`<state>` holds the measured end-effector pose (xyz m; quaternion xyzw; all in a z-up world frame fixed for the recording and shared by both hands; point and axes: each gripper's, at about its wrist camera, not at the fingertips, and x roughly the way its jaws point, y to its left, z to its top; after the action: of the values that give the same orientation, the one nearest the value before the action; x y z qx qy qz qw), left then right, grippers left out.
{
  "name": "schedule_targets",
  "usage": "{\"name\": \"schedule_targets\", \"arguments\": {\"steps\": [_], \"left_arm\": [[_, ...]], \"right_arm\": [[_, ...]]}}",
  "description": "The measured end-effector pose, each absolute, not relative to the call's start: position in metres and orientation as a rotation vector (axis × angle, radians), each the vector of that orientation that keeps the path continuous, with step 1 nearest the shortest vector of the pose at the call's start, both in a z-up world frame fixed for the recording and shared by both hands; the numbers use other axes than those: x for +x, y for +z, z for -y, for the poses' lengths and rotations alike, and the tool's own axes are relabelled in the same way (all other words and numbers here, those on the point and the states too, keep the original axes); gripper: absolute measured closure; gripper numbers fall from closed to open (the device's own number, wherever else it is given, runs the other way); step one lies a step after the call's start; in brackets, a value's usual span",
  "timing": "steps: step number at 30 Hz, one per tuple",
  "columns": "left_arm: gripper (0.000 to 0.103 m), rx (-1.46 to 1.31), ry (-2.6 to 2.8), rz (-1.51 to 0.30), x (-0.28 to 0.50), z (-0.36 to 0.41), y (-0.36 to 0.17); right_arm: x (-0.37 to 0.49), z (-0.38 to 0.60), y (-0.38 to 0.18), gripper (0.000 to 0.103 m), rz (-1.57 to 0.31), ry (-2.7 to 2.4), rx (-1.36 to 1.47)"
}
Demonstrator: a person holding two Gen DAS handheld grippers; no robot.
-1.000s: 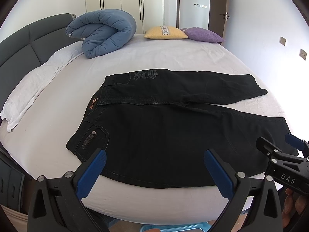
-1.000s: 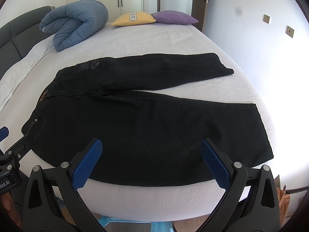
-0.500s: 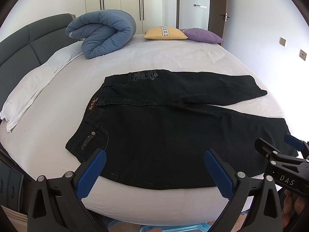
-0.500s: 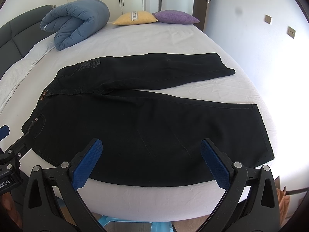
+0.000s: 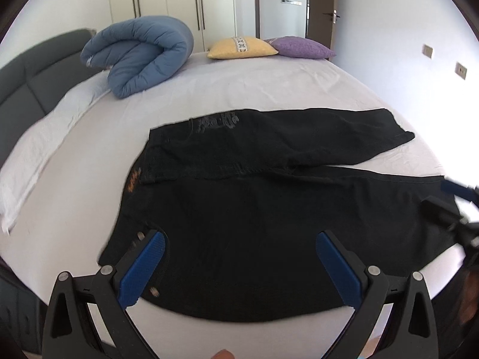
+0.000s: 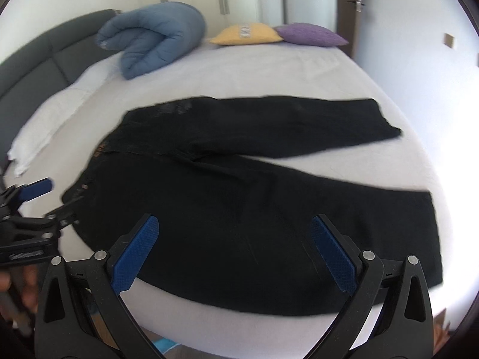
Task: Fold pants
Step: 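Grasp the jeans waistband with the left tool while the right tool grasps the waistband beside it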
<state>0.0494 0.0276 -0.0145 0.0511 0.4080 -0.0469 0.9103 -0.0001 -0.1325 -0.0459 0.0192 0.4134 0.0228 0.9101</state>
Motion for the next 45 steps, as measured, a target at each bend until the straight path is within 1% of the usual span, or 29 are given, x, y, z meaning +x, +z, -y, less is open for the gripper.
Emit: {"name": "schedule_targets", "arguments": {"steps": [5,7,10,13,15,16,17,18,20,23,24,26,27,28,31,33,35,36,37,38,39,40,42,45], "left_arm": [[0.000,0.177,-0.012,-0.818,0.090,-0.048,-0.017],[0.000,0.195,0.026,-0.835,0.111,-0.057,-0.020],[0.000,0.190,0.028,-0.946,0.161,-0.074,-0.031],[0.000,0.275,0.002,-0.889,0.215,-0.085,-0.031],[0.000,0.305,-0.079,-0.879,0.256,-0.088,-0.029],[0.000,0.318,-0.133,-0.889,0.279,-0.090,-0.029],[0.000,0.338,-0.169,-0.904,0.304,-0.093,-0.030],[0.000,0.361,-0.189,-0.918,0.322,-0.092,-0.032],[0.000,0.416,-0.270,-0.975,0.365,-0.094,-0.043],[0.002,0.446,-0.331,-1.064,0.413,-0.101,-0.065],[0.007,0.456,-0.331,-1.081,0.422,-0.103,-0.071],[0.008,0.477,-0.362,-1.127,0.445,-0.106,-0.087],[0.011,0.483,-0.371,-1.148,0.451,-0.106,-0.093],[0.014,0.494,-0.380,-1.175,0.457,-0.107,-0.102],[0.015,0.513,-0.410,-1.250,0.469,-0.107,-0.127],[0.015,0.492,-0.427,-1.271,0.474,-0.107,-0.133],[0.020,0.431,-0.441,-1.300,0.481,-0.112,-0.134],[0.031,0.402,-0.451,-1.308,0.482,-0.114,-0.133],[0.045,0.385,-0.461,-1.311,0.482,-0.115,-0.131],[0.054,0.371,-0.470,-1.316,0.482,-0.115,-0.129],[0.074,0.365,-0.471,-1.313,0.479,-0.114,-0.125],[0.083,0.372,-0.466,-1.306,0.477,-0.112,-0.122],[0.086,0.424,-0.443,-1.258,0.466,-0.105,-0.114],[0.087,0.472,-0.431,-1.162,0.440,-0.099,-0.097]], "right_arm": [[0.045,0.143,-0.019,0.000,-0.746,0.177,-0.005],[0.066,0.147,-0.016,0.000,-0.737,0.206,-0.020],[0.109,0.152,-0.015,0.000,-0.739,0.250,-0.050],[0.153,0.157,-0.023,0.000,-0.760,0.314,-0.079],[0.189,0.159,-0.034,0.008,-0.790,0.376,-0.137],[0.207,0.158,-0.038,0.015,-0.809,0.402,-0.167],[0.223,0.160,-0.043,0.020,-0.826,0.415,-0.189],[0.240,0.160,-0.049,0.023,-0.845,0.441,-0.218],[0.264,0.161,-0.058,0.031,-0.870,0.489,-0.238],[0.294,0.158,-0.073,0.032,-0.891,0.535,-0.261],[0.304,0.159,-0.078,0.032,-0.892,0.555,-0.261],[0.313,0.156,-0.087,0.032,-0.895,0.576,-0.257],[0.322,0.157,-0.094,0.036,-0.903,0.599,-0.249],[0.323,0.156,-0.097,0.038,-0.909,0.613,-0.245],[0.317,0.156,-0.109,0.038,-0.929,0.622,-0.233],[0.322,0.156,-0.116,0.038,-0.940,0.628,-0.225],[0.325,0.154,-0.120,0.042,-0.947,0.634,-0.226],[0.328,0.153,-0.122,0.046,-0.952,0.641,-0.230],[0.330,0.151,-0.121,0.047,-0.953,0.644,-0.234],[0.335,0.149,-0.121,0.048,-0.954,0.649,-0.237],[0.338,0.148,-0.119,0.049,-0.953,0.657,-0.235],[0.343,0.145,-0.118,0.049,-0.952,0.662,-0.235],[0.358,0.137,-0.118,0.049,-0.951,0.674,-0.236],[0.382,0.121,-0.117,0.049,-0.949,0.694,-0.250]]}}
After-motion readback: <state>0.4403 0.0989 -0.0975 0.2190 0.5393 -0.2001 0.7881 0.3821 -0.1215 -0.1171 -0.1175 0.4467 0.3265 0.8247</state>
